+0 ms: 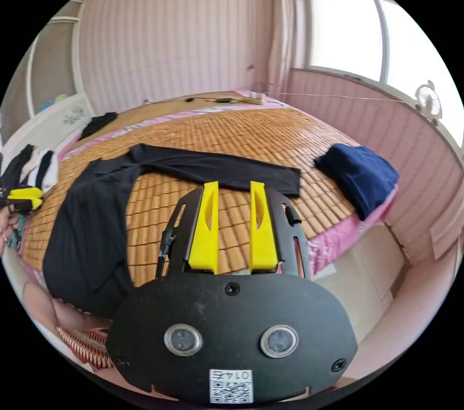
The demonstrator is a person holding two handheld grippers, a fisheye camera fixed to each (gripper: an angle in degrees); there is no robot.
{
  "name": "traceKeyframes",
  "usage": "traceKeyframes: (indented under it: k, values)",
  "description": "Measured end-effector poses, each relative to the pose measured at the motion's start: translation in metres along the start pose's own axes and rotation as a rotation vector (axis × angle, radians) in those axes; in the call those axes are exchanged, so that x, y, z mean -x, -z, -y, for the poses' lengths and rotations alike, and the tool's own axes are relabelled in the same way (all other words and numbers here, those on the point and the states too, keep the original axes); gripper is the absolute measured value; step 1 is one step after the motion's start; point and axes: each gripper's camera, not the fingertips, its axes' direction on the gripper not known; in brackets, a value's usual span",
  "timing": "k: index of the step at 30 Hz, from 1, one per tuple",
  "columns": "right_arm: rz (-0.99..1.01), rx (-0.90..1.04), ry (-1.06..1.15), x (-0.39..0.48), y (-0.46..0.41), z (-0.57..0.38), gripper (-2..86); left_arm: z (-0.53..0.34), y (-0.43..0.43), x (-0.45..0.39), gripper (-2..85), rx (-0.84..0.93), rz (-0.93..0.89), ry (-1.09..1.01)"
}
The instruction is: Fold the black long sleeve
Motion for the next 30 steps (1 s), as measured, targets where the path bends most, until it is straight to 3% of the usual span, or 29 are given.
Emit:
traceKeyframes:
  k: [6, 15, 22, 30]
  values:
    - [-0.22, -0.038, -0.081, -0.046, -0.035, 0.059, 9.5, 0.076, -0.051, -0.076, 7.0, -0.037, -0.028, -0.163]
    - [-0.055, 0.09, -0.403, -0.148, -0.038, 0.132, 15.8, 0.185, -0.175, -0.169, 8.0, 0.045, -0.078, -0.299]
    - [0.095, 0.119, -0.45, -0.198, -0.025, 0.169, 9.3, 0.262, -0.275, -0.245, 9.5, 0.072, -0.119, -0.358]
    - [0.005, 0.168, -0.462, -0.216, -0.011, 0.203, 2.7, 0.31, -0.388, -0.352, 9.9, 0.199, -0.118, -0.543]
